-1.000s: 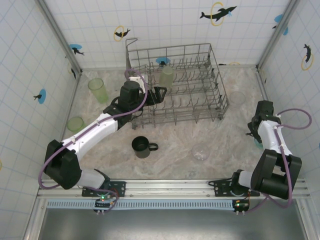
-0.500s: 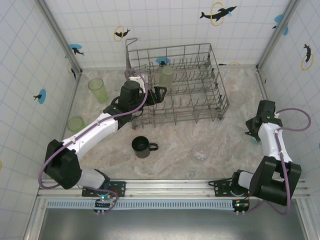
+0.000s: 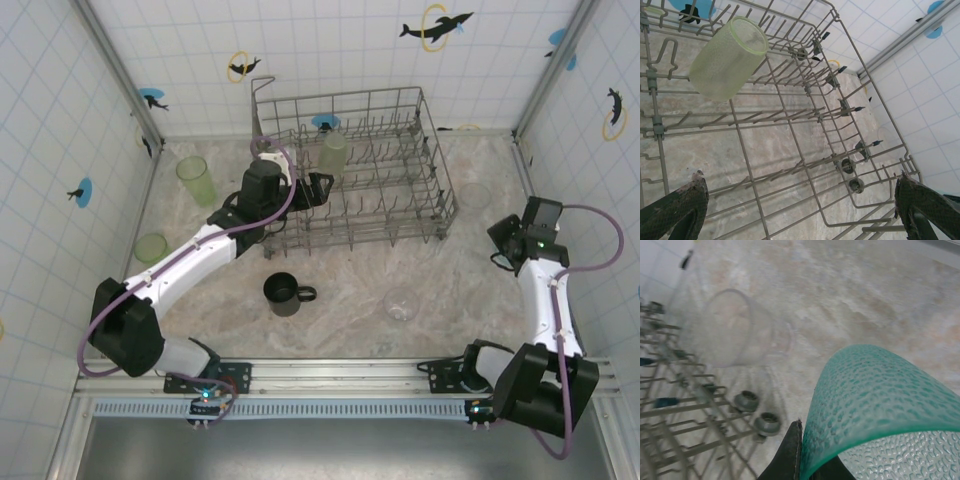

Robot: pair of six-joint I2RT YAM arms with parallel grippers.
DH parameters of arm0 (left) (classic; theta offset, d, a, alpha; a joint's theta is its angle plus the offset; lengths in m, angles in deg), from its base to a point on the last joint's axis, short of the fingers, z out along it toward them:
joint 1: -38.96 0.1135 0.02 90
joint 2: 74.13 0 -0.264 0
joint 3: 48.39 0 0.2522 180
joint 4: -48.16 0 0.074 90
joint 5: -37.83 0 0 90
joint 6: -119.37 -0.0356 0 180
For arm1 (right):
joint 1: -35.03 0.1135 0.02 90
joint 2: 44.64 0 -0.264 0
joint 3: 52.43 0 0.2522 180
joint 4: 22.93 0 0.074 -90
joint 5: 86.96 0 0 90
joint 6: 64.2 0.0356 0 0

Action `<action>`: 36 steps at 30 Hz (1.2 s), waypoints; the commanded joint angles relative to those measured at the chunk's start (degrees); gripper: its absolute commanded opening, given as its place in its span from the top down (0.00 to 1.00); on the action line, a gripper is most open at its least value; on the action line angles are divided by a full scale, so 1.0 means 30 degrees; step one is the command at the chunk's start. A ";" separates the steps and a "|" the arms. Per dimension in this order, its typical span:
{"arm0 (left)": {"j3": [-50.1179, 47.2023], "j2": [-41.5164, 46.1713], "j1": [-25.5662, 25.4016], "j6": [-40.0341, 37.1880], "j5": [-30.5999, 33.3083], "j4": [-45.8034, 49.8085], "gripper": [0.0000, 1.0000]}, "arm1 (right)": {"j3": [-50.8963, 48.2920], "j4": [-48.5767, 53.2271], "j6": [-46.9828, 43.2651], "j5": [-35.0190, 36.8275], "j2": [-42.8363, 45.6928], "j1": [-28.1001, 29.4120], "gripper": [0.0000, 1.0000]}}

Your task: Load the cups into the dish rack

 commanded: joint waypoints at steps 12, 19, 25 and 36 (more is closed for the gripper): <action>0.0734 -0.0160 0.0015 0.0603 0.0241 0.0552 0.02 | 0.1567 -0.4134 -0.1015 -0.4985 0.0446 -0.0039 1.00; 0.0886 -0.0205 0.0016 0.1165 0.0086 0.0641 0.02 | 0.2417 -0.6723 -0.0486 -0.7416 0.0009 0.0076 1.00; 0.1341 -0.0634 0.0016 0.1793 -0.0648 0.0283 0.02 | 0.2507 -0.9435 0.0311 -0.9190 -0.0774 0.1181 1.00; 0.1677 -0.1670 0.0071 0.3241 -0.2414 -0.1083 0.02 | 0.1894 -1.5868 0.1859 -1.2602 -0.3334 0.5234 1.00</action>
